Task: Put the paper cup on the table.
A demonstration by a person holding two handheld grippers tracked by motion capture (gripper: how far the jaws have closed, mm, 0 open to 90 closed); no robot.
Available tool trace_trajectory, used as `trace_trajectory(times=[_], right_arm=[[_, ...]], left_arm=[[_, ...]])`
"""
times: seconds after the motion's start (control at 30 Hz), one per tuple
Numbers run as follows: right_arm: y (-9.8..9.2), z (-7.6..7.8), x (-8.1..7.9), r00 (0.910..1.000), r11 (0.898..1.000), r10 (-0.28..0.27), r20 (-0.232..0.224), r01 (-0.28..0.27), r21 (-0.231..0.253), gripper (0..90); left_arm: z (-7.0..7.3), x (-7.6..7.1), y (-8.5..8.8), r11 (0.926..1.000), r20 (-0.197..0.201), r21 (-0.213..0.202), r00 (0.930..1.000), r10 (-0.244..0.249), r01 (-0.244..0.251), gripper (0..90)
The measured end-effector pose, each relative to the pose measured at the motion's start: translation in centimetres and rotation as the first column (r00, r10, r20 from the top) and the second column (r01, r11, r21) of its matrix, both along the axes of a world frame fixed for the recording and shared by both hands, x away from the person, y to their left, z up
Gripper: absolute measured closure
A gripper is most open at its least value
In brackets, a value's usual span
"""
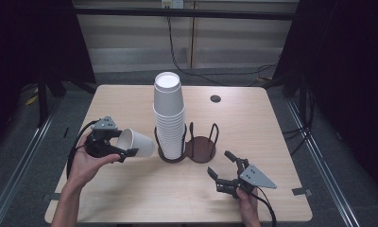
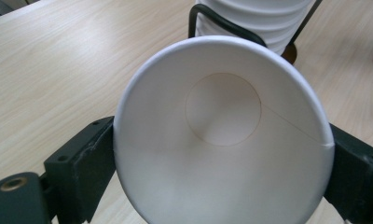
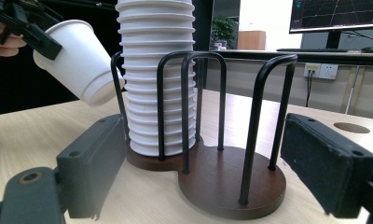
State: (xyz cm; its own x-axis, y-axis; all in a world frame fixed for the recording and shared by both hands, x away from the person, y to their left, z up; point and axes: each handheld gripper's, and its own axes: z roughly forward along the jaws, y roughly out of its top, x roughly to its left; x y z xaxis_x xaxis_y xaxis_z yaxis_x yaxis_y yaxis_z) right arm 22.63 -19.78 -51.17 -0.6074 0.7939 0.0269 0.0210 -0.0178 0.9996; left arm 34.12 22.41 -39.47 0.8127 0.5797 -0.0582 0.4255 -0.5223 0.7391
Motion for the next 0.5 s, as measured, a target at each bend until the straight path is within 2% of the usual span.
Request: trace_trajectory(times=[0.07, 0.2, 0.3, 0.47, 0.5], right_arm=[[0.0, 0.0, 0.0, 1.0000, 1.000, 0.000, 0.000, 0.000, 0.000, 13.5], [0.0, 0.0, 0.0, 1.0000, 1.000, 0.002, 0.000, -0.002, 0.000, 13.5], [0.0, 0.0, 0.0, 1.0000, 1.000, -0.002, 0.000, 0.002, -0.001, 13.5], [0.0, 0.0, 0.0, 1.0000, 1.000, -0.002, 0.000, 0.002, -0.001, 13.5], [0.0, 0.0, 0.0, 1.0000, 1.000, 0.000, -0.001, 0.000, -0.001, 13.4]], left_arm=[[0.3, 0.5, -0.1, 0.9994, -0.002, 0.033, 1.0000, 0.009, -0.008, 9.1], [0.6, 1.0, -0.4, 0.9981, -0.003, 0.062, 1.0000, 0.006, -0.006, 9.1], [0.6, 1.5, -0.9, 0.9894, 0.000, 0.144, 0.9998, 0.020, -0.020, 9.1], [0.4, 2.0, -0.8, 0.9860, -0.015, 0.165, 0.9995, 0.027, -0.024, 9.0], [0.3, 2.3, -0.8, 0.9799, -0.016, 0.198, 0.9994, 0.032, -0.028, 9.0]])
